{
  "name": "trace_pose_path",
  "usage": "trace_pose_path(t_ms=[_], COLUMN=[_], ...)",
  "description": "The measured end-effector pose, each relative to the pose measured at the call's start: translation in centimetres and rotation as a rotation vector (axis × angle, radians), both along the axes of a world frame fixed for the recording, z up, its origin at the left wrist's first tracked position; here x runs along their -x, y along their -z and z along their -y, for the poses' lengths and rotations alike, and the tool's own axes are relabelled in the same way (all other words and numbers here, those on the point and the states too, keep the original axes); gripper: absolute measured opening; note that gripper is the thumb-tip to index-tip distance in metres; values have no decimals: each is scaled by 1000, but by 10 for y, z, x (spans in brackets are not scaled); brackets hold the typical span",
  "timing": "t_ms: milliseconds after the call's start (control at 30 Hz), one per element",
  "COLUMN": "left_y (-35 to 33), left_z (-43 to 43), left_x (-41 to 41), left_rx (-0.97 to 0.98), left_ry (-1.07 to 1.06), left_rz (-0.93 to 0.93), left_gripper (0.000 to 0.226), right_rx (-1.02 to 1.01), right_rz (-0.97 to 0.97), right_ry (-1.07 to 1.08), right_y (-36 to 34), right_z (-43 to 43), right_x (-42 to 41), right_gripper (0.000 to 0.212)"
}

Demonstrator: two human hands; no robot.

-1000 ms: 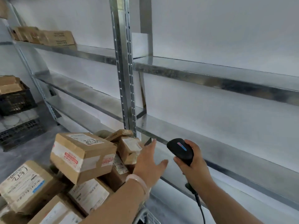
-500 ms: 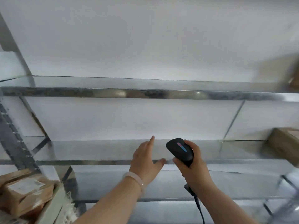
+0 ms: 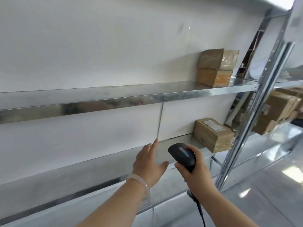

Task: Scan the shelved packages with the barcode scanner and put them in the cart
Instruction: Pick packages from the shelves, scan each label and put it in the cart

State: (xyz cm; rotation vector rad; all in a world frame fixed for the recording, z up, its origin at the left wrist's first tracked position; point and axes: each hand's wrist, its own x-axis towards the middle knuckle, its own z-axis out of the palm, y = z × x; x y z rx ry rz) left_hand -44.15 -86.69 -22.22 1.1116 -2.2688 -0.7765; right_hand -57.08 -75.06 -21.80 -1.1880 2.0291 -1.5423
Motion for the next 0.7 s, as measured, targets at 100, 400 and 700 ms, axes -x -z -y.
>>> trace_pose_path(t_ms=[100, 400, 700], left_y=[4, 13, 20], left_z=[1, 30, 73], left_x=[41, 140, 220], left_rx=[-1, -24, -81], left_ry=[72, 261, 395], left_rz=[7, 4, 5], left_gripper=[84, 80, 79], right_rx=[-5, -35, -15], right_rz=[10, 26, -30], right_ry=[82, 268, 464], right_y=[0, 16, 15], right_z=[-7, 6, 24], right_x=[35, 107, 178], right_gripper=[58, 59, 62])
